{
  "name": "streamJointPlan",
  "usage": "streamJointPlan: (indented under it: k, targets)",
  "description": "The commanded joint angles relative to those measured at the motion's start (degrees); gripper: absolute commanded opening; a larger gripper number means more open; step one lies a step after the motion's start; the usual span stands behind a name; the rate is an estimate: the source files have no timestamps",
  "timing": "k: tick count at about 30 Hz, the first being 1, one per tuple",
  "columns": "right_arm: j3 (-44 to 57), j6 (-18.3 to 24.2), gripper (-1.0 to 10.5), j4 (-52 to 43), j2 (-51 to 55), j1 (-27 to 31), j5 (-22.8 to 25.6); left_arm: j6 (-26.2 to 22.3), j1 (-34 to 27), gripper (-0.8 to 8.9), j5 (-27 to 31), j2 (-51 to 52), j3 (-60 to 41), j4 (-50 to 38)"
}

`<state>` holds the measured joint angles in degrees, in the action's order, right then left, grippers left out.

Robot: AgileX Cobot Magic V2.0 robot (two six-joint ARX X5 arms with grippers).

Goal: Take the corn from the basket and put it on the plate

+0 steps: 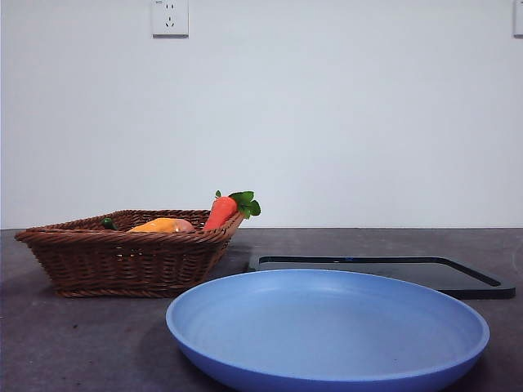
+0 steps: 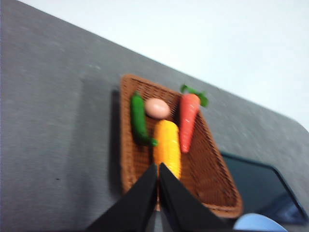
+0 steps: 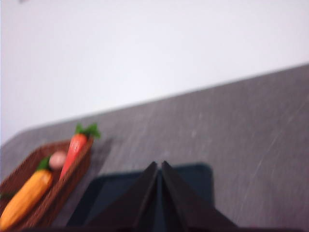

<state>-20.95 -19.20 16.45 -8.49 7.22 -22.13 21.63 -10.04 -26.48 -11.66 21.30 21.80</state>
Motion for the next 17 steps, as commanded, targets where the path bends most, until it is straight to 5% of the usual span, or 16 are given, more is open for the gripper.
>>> streamJointPlan:
  k: [1, 8, 17]
  targets:
    - [-4.7, 4.5, 0.0, 4.1, -4.2, 0.0, -2.7, -5.4, 0.1, 0.07, -1.6, -4.3, 5.4, 2.6]
    - [-16.2, 12.9, 0.0, 15.4, -17.8, -1.9, -9.8, -12.1, 3.8, 0.07, -7.1, -14.8, 15.6, 9.9]
    - [-24.7, 22.7, 0.0, 27.4, -32.5, -11.4, -10.6, -16.7, 14.6, 0.07, -8.1, -23.5, 19.5, 15.0]
